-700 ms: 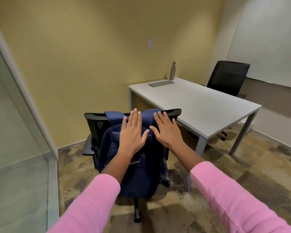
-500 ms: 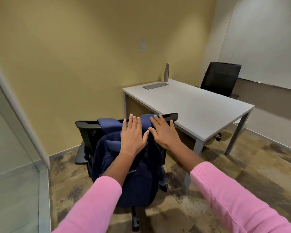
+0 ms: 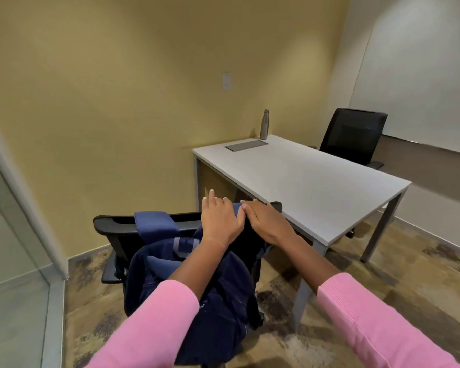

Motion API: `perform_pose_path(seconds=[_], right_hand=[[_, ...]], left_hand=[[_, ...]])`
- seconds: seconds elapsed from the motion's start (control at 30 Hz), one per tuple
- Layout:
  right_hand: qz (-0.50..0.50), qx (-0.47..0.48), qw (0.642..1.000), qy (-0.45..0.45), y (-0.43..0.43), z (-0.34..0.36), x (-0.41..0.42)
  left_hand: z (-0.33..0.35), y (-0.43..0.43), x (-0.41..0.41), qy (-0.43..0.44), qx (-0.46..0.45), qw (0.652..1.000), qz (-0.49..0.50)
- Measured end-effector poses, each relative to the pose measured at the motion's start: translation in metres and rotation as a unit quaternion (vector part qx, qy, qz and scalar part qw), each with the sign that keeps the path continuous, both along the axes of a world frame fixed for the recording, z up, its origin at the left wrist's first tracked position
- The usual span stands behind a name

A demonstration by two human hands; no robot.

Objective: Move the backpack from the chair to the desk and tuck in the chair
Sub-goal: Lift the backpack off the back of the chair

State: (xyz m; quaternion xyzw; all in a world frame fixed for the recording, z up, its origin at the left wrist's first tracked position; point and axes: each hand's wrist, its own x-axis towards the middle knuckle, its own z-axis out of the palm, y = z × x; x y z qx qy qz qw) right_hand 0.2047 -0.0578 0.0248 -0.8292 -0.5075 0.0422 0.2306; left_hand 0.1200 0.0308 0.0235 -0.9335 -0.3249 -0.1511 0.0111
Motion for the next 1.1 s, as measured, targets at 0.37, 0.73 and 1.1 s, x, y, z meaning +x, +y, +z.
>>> perform_pose_path(seconds=[0.37,0.73,1.1], right_hand=[[-0.008,0.000,0.998,0.067,-0.007,0.004,0.084],[0.147,-0.122,0.969,0.158,0.034,0.006,0.130],[0.216,-0.069,0.956,0.187,0.064,0.012,0.126]], left_hand=[[0.017,0.006,0.068,0.118,-0.161,0.977,0.078],[0.013,-0.001,0.060,-0.057,-0.146,0.988,-0.010],[0.008,-0.018,0.052,-0.082,-0.075,0.993,-0.030]])
